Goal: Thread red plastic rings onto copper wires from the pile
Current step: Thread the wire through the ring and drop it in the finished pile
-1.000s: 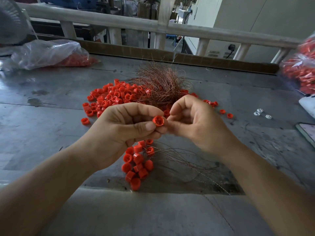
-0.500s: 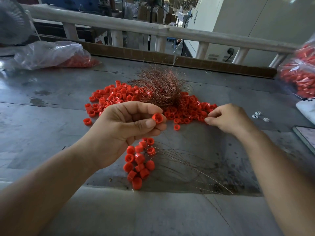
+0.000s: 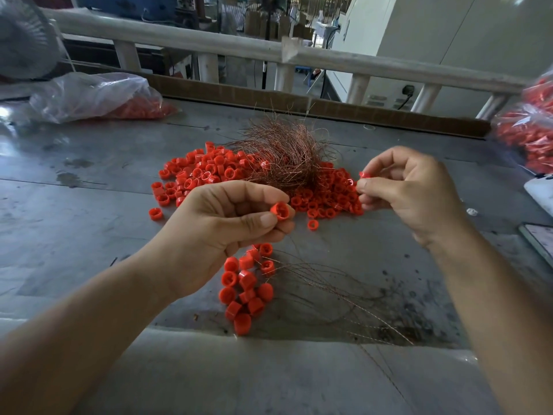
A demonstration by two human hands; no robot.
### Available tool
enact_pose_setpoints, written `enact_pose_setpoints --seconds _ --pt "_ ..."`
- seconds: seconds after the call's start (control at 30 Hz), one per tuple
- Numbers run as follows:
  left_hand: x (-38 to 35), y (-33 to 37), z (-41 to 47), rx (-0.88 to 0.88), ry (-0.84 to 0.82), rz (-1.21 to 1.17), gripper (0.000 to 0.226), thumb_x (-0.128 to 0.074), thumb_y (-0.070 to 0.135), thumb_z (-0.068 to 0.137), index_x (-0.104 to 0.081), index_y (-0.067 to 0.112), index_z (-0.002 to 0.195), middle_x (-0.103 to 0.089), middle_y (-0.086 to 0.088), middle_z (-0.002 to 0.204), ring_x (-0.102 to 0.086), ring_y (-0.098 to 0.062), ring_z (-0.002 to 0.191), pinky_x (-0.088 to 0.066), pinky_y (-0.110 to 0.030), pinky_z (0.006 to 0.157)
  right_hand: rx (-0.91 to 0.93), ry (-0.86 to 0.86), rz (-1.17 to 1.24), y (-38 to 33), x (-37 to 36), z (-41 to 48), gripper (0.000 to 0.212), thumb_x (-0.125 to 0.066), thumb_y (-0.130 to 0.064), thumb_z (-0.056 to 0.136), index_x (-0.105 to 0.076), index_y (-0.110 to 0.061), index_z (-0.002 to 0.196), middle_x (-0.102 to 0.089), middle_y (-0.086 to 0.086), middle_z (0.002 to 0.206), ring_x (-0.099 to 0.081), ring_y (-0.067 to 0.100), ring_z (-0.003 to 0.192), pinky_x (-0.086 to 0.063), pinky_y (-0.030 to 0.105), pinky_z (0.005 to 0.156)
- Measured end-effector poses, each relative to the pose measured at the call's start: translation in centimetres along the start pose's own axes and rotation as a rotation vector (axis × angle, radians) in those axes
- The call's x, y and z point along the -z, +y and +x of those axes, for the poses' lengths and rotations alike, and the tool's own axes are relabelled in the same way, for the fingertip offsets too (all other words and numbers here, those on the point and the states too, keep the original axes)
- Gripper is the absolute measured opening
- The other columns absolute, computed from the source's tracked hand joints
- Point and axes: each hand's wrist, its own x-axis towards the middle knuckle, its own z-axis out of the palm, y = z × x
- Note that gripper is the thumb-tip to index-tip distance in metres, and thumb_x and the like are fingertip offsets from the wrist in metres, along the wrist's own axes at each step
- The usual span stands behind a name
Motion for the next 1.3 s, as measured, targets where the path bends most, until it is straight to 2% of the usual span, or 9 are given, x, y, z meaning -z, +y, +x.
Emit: enact_pose_setpoints --seconds 0.17,0.27,0.37,0.47,0.73,0.83,0.97,1.17,1.3 --pt "0.0 -0.1 0.0 0.003 0.025 0.045 0.024 -0.065 0.007 0.058 -0.075 0.013 0.078 -0.072 -0.007 0.075 -0.070 -0.016 0.071 -0.056 -0.022 0.064 0.019 -0.229 0.282 -2.5 -1.9 -2.5 0.009 -0.065 -0.011 0.072 -0.057 -0.008 0.075 -0.067 0.004 0.061 -0.063 0.013 0.054 -0.056 0.025 0.055" --pt "0.0 -0.1 0.0 0.001 0.040 0.067 0.025 -0.061 0.003 0.060 -0.075 0.013 0.078 -0.072 -0.007 0.075 -0.070 -0.016 0.070 -0.056 -0.022 0.063 0.011 -0.329 0.304 -2.4 -3.0 -3.2 0.015 -0.059 -0.011 0.074 -0.058 -0.014 0.089 -0.069 0.002 0.068 -0.066 0.013 0.065 -0.057 0.027 0.064" --pt "-0.1 0.0 0.0 -0.010 0.055 0.071 0.026 -0.061 0.004 0.059 -0.076 0.013 0.079 -0.072 -0.006 0.074 -0.070 -0.016 0.069 -0.055 -0.020 0.060 0.014 -0.385 0.301 -1.9 -3.9 -3.5 0.017 -0.053 -0.001 0.083 -0.059 -0.016 0.089 -0.070 -0.001 0.073 -0.068 0.011 0.071 -0.054 0.021 0.064" --pt "-0.1 0.0 0.1 -0.020 0.082 0.098 0.027 -0.064 0.008 0.057 -0.076 0.015 0.079 -0.073 -0.007 0.075 -0.070 -0.015 0.068 -0.054 -0.019 0.059 0.034 -0.421 0.300 -1.4 -4.5 -3.8 0.016 -0.053 -0.003 0.084 -0.058 -0.017 0.089 -0.071 -0.002 0.076 -0.068 0.011 0.076 -0.053 0.020 0.065" --pt "-0.2 -0.2 0.1 -0.006 0.113 0.117 0.022 -0.065 0.009 0.056 -0.075 0.016 0.075 -0.072 -0.008 0.073 -0.070 -0.017 0.067 -0.055 -0.020 0.060 0.243 -0.322 0.146 -1.3 -5.1 -4.1 0.017 -0.063 -0.021 0.073 -0.062 -0.030 0.088 -0.066 -0.016 0.077 -0.063 0.003 0.078 -0.052 0.019 0.074" --pt "-0.4 -0.2 0.1 -0.005 0.111 0.135 0.020 -0.066 0.011 0.053 -0.074 0.016 0.071 -0.071 -0.008 0.071 -0.070 -0.017 0.066 -0.055 -0.021 0.060 0.349 -0.279 0.038 -1.3 -5.2 -4.5 0.023 -0.068 -0.014 0.076 -0.062 -0.033 0.088 -0.066 -0.017 0.080 -0.064 0.000 0.081 -0.049 0.013 0.072" --pt "-0.4 -0.2 0.1 0.007 0.111 0.153 0.021 -0.067 0.014 0.050 -0.074 0.017 0.070 -0.071 -0.007 0.069 -0.069 -0.017 0.066 -0.056 -0.021 0.060 0.390 -0.240 -0.053 -1.3 -5.4 -4.7 0.032 -0.071 -0.009 0.075 -0.060 -0.037 0.087 -0.065 -0.014 0.087 -0.064 0.000 0.081 -0.050 0.012 0.072" --pt "-0.4 -0.3 0.1 0.001 0.118 0.163 0.021 -0.067 0.013 0.050 -0.074 0.017 0.070 -0.071 -0.007 0.069 -0.069 -0.016 0.065 -0.055 -0.020 0.060 0.440 -0.173 -0.152 -1.1 -5.5 -4.8 0.022 -0.069 -0.014 0.074 -0.069 -0.015 0.096 -0.063 -0.011 0.086 -0.062 0.002 0.082 -0.051 0.014 0.072" --pt "-0.3 -0.3 0.1 -0.001 0.108 0.171 0.023 -0.068 0.016 0.049 -0.074 0.016 0.071 -0.072 -0.008 0.071 -0.070 -0.017 0.067 -0.055 -0.021 0.060 0.438 -0.158 -0.154 -1.2 -5.4 -4.7 0.023 -0.068 -0.017 0.073 -0.070 -0.015 0.096 -0.063 -0.013 0.085 -0.062 0.002 0.081 -0.051 0.014 0.071"
